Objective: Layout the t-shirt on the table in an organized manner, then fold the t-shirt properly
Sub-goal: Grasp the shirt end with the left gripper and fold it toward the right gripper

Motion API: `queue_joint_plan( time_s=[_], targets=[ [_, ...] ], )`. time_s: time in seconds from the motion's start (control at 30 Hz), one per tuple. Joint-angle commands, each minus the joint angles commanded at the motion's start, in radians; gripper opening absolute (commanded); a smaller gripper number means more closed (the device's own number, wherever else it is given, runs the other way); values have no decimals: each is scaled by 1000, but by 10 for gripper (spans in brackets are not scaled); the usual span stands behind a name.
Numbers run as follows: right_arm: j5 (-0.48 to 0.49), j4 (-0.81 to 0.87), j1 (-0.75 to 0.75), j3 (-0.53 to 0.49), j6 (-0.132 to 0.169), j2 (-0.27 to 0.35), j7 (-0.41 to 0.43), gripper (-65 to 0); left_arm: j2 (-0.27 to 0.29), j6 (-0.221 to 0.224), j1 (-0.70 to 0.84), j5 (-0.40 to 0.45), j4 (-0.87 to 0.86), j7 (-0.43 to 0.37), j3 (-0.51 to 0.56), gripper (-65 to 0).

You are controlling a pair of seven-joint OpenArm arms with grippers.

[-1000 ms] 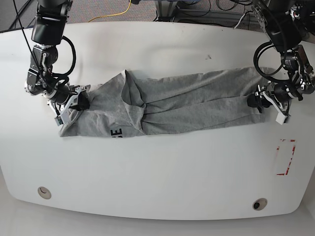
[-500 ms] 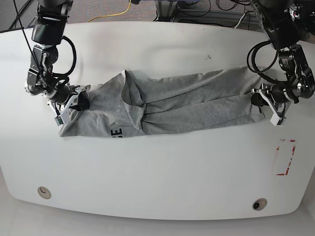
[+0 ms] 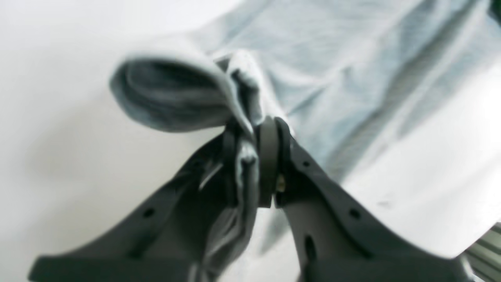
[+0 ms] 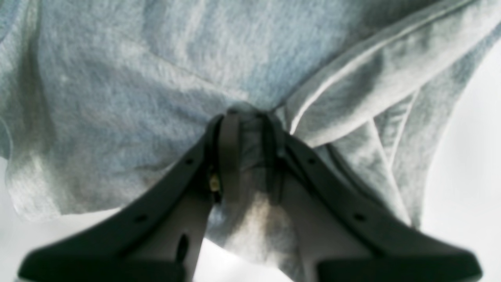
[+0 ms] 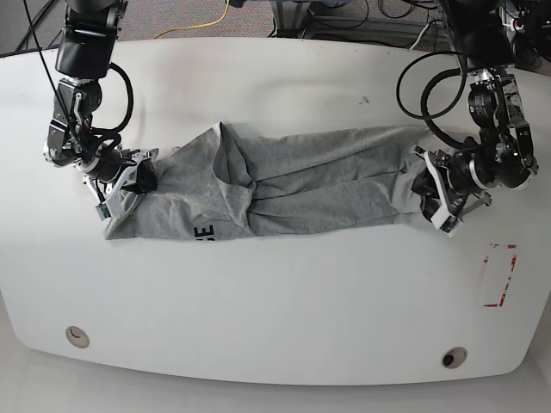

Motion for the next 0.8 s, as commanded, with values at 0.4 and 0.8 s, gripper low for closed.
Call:
queue_joint_plan(
  time_s=[0.4, 0.8],
  targets=[
    [0, 2, 3, 0, 0, -26, 0, -541, 192, 0, -84, -2, -106, -6, 40, -615],
    [0, 3, 3, 0, 0, -28, 0, -541, 316, 64, -115, -2, -153, -20, 40, -615]
  ],
)
